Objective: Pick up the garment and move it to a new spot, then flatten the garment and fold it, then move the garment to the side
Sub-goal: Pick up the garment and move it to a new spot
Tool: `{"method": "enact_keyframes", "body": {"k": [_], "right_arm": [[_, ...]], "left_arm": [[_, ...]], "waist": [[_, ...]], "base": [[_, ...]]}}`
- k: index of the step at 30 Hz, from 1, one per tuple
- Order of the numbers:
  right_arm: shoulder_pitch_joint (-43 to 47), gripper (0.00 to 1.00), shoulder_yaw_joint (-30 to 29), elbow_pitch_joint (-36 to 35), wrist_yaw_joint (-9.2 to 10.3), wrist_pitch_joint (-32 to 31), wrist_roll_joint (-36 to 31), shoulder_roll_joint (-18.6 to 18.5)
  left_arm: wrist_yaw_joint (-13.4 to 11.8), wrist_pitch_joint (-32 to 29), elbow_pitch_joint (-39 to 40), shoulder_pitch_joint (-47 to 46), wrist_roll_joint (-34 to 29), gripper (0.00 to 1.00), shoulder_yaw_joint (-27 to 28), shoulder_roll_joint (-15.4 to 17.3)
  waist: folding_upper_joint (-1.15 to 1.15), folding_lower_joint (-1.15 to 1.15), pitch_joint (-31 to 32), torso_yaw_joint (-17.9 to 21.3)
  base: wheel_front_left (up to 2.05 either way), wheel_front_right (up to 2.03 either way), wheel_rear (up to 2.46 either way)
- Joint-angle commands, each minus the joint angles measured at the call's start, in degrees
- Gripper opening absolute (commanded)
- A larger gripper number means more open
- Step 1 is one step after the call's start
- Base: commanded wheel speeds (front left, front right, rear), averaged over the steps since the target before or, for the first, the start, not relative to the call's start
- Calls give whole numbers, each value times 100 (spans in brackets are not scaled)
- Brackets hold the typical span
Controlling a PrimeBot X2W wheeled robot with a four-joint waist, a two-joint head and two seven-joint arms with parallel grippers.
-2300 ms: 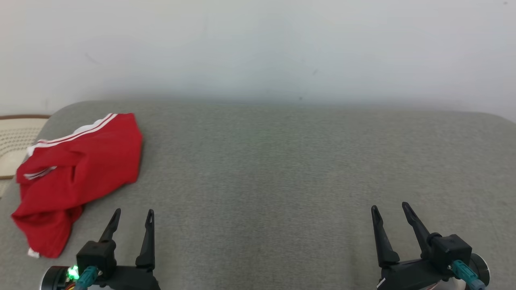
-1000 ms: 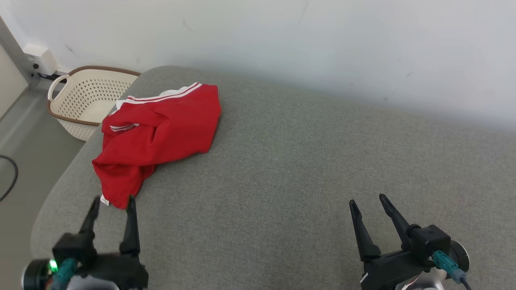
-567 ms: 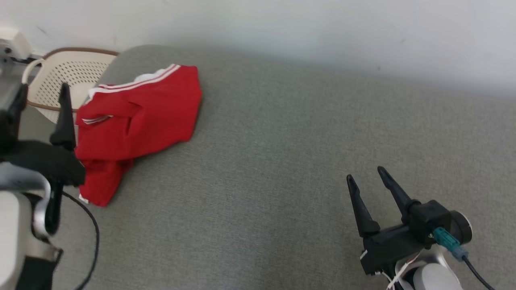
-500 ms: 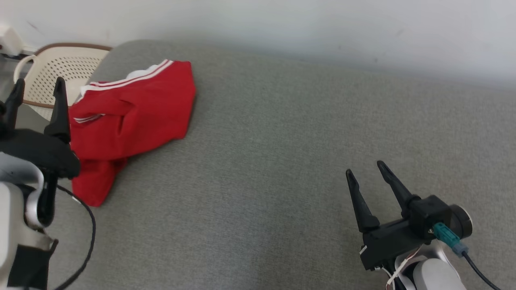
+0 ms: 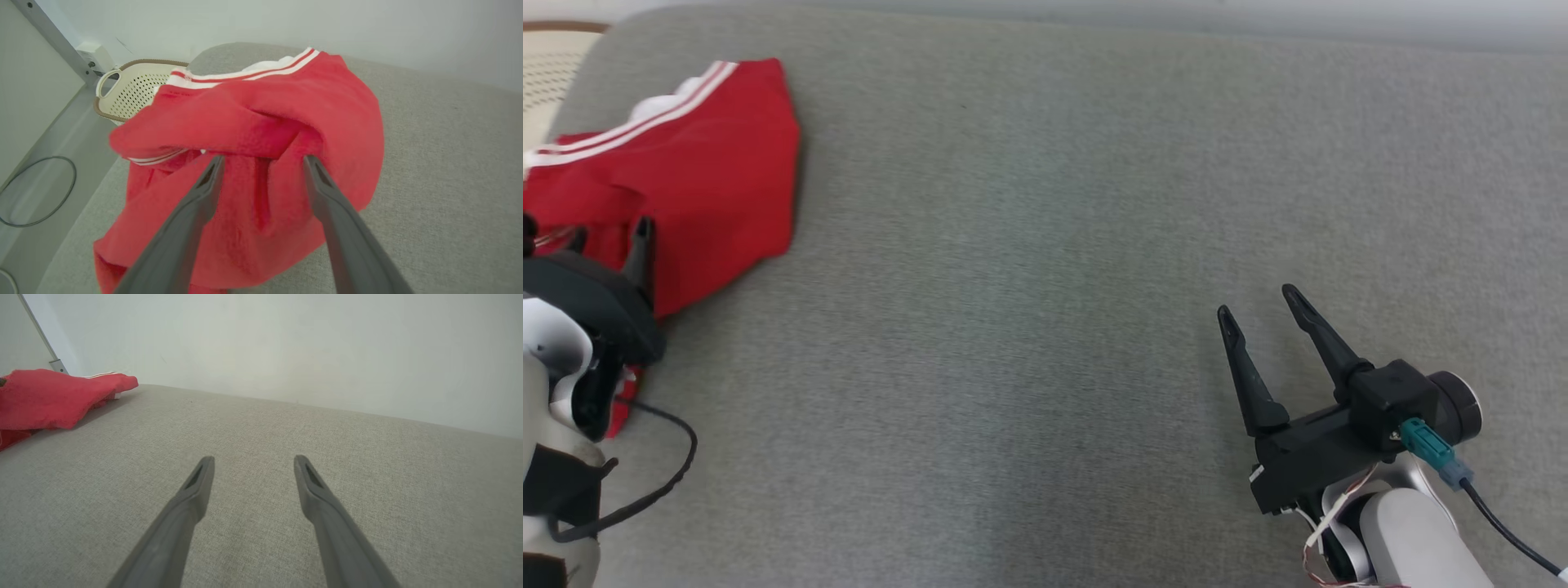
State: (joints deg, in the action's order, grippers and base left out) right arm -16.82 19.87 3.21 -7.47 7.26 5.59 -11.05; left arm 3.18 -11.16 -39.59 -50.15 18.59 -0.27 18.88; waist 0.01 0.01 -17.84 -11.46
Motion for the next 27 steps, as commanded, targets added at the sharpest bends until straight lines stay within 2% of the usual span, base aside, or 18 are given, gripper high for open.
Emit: {"method": "enact_keyframes", "body": {"k": [1, 8, 9, 11, 16, 22, 27], "right_arm": [[-46, 100, 16, -2, -5, 29, 22, -13], [-89, 100, -25, 68, -5, 32, 49, -2], [-76, 100, -43, 69, -5, 37, 43, 3], [-30, 100, -77, 76, -5, 43, 37, 22], [53, 100, -162, 72, -5, 43, 11, 50], [165, 100, -317, 69, -5, 74, -36, 93], [242, 100, -446, 49, -5, 94, -60, 162]], "left_arm": [[12, -20, -57, -44, 8, 100, 0, 53], [56, -118, -973, -281, 211, 99, 56, 60], [47, -100, -1053, -307, 206, 68, 58, 64], [45, -64, -1215, -350, 255, 0, 94, 57], [-58, 459, -1299, -494, 168, 0, 111, 196], [-212, 1230, -962, -697, 50, 0, 85, 289], [-312, 1747, -433, -601, 106, 0, 132, 151]], "waist": [[-1, -1, -210, 214], [-1, -1, -258, 336], [-1, -1, -251, 345], [-1, -1, -221, 358], [-1, -1, -91, 351], [-1, -1, 153, 242], [-1, -1, 382, 175]], "base": [[0, 0, 0], [0, 0, 0], [0, 0, 0], [0, 0, 0], [0, 0, 0], [0, 0, 0], [0, 0, 0]]}}
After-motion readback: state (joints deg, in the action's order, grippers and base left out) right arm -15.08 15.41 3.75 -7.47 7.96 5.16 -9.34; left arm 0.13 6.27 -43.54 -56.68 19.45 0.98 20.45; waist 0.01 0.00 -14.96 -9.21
